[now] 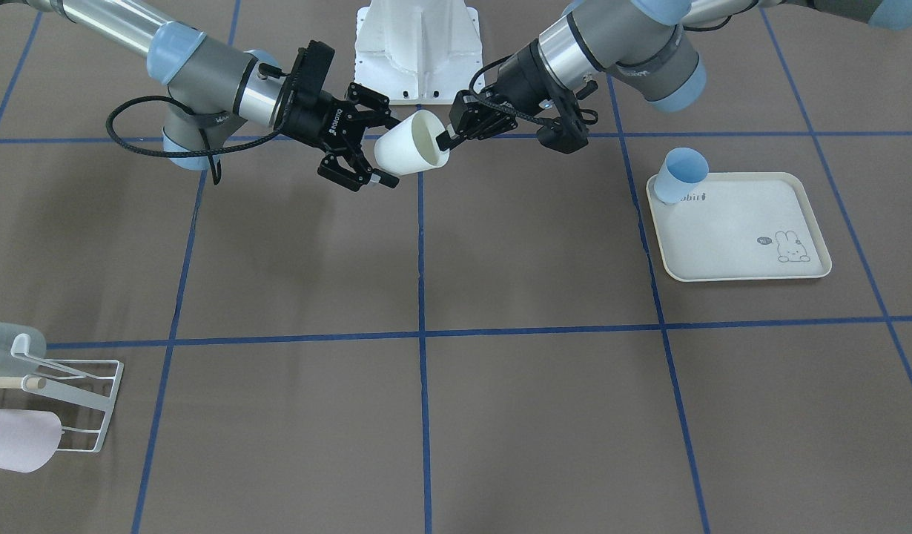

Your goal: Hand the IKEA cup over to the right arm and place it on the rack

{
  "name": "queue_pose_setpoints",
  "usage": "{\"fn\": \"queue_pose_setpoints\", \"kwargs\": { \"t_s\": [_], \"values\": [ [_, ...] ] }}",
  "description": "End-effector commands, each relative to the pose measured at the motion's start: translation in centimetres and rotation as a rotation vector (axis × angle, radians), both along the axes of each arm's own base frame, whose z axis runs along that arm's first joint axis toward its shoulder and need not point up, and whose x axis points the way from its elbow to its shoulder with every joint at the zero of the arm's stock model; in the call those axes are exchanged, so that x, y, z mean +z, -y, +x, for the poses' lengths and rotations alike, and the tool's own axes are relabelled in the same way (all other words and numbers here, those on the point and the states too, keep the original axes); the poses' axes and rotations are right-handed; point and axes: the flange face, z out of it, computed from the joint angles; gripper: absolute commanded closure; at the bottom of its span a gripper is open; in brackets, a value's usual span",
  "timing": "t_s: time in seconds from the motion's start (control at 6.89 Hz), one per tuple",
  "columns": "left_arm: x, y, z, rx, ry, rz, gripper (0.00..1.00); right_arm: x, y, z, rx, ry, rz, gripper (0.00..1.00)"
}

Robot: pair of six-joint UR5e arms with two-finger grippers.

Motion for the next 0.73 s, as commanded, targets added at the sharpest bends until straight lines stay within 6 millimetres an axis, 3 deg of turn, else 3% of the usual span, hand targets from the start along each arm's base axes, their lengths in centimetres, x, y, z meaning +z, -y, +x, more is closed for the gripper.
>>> {"fn": "queue_pose_setpoints", "kwargs": {
  "t_s": [0.0,0.15,0.44,0.58],
  "values": [
    [0.0,0.0,0.1,-0.003,0.001,0.004,1.0,-0.2,-0.1,0.1,-0.001,0.004,0.002,0.4],
    [0.0,-0.1,0.0,-0.002,0.0,0.011,1.0,-0.2,-0.3,0.0,-0.004,0.003,0.005,0.53],
    [-0.3,0.4,-0.8,-0.047,-0.012,0.02,0.01,0.2,-0.1,0.0,-0.001,-0.005,0.003,0.59],
    [-0.3,0.8,-1.1,-0.077,-0.012,0.02,0.0,0.6,0.0,-0.1,-0.001,-0.02,-0.005,0.64]
  ]
}}
